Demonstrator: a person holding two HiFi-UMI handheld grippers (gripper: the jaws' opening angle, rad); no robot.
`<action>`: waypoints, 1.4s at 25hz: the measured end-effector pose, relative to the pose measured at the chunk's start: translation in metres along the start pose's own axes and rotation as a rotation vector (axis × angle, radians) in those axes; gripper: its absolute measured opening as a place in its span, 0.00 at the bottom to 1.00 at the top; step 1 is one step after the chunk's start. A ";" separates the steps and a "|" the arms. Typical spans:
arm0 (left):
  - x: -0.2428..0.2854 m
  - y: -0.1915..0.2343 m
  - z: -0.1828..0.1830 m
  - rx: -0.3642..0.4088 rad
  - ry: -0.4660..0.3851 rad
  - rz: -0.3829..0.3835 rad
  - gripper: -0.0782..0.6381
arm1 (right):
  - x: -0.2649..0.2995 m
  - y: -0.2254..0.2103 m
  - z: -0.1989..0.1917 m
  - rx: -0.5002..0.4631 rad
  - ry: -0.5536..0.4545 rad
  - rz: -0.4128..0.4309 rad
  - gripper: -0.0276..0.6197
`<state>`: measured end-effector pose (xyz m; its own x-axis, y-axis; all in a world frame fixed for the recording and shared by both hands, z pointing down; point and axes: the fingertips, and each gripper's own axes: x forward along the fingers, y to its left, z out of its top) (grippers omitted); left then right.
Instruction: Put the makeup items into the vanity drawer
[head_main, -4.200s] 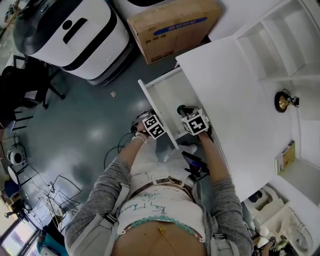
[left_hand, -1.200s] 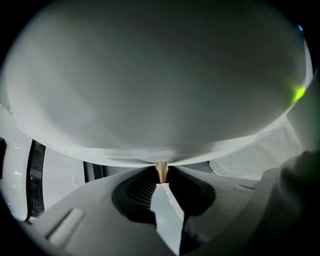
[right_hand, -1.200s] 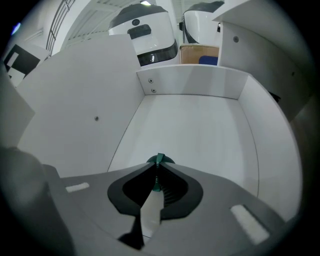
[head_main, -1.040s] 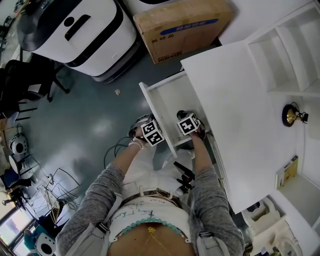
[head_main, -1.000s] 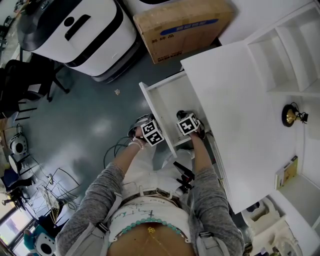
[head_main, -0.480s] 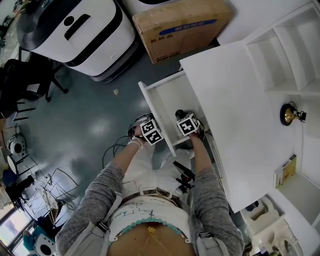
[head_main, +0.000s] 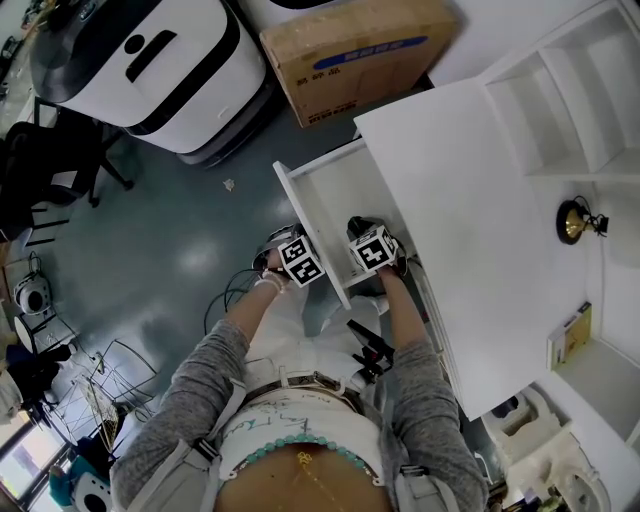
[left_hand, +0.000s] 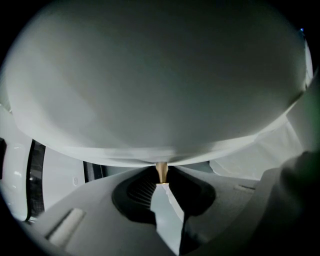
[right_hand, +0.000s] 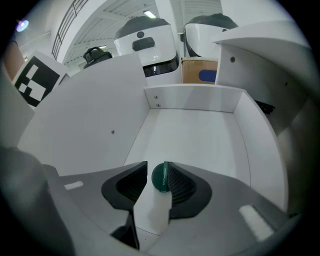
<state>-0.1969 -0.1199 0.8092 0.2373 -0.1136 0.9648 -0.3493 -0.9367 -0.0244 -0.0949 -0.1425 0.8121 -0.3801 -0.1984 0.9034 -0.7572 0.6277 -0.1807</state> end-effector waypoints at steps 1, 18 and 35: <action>0.000 0.000 0.000 0.000 0.000 0.000 0.22 | -0.002 0.001 0.000 -0.002 -0.003 0.002 0.28; -0.001 0.000 0.002 0.001 -0.001 -0.002 0.22 | -0.040 0.005 0.006 0.028 -0.093 -0.006 0.13; 0.001 0.000 0.011 0.018 -0.003 -0.019 0.22 | -0.064 0.007 0.012 0.052 -0.136 -0.014 0.09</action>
<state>-0.1869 -0.1240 0.8076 0.2465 -0.0971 0.9643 -0.3283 -0.9445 -0.0112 -0.0823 -0.1346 0.7483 -0.4347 -0.3090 0.8459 -0.7882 0.5848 -0.1914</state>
